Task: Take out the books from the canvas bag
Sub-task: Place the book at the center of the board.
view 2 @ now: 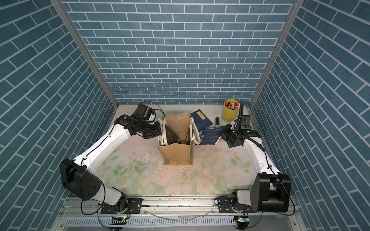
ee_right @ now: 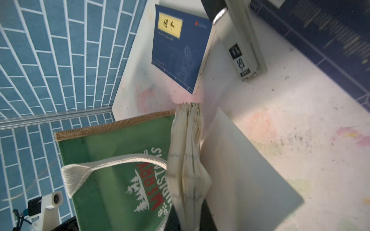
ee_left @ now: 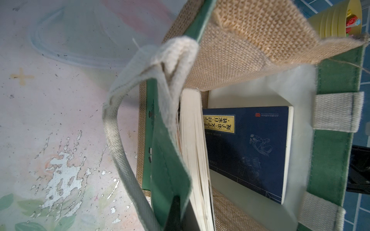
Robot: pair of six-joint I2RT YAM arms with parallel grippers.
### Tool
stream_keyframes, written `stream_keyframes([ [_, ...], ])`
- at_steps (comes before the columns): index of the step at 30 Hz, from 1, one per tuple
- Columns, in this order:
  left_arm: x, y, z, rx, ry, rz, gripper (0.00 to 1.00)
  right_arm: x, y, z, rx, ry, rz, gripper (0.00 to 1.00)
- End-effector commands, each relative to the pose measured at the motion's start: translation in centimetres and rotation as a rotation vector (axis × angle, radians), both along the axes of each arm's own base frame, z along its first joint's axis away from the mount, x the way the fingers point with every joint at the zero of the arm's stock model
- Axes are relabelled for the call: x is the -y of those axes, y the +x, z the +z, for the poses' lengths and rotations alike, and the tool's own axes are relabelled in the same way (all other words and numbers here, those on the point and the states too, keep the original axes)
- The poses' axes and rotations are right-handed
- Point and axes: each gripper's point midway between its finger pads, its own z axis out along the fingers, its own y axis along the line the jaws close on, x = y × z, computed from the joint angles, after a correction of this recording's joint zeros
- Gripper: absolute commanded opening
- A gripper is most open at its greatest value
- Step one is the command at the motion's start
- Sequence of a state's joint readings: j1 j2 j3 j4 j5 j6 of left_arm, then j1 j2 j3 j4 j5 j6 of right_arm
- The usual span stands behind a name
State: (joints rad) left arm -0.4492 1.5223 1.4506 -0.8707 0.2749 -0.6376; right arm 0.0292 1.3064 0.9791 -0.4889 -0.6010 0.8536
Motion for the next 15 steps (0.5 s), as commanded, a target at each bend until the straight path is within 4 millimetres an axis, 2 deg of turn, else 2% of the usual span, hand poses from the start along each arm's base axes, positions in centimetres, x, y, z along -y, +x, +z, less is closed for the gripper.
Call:
stream_keyframes([
  [1, -0.8, -0.9, -2.7, -0.08, 0.063, -0.008, 0.04, -0.9, -0.8, -0.1, 0.04, 0.071, 0.01, 0.0],
  [8, -0.9, -0.8, -2.6, -0.077, 0.066, -0.012, 0.04, 0.1, -3.4, -6.1, -0.063, 0.029, -0.034, 0.0],
  [15, -0.9, -0.8, -2.6, -0.078, 0.066, -0.011, 0.04, 1.1, -4.8, -10.1, -0.129, 0.001, -0.074, 0.0],
])
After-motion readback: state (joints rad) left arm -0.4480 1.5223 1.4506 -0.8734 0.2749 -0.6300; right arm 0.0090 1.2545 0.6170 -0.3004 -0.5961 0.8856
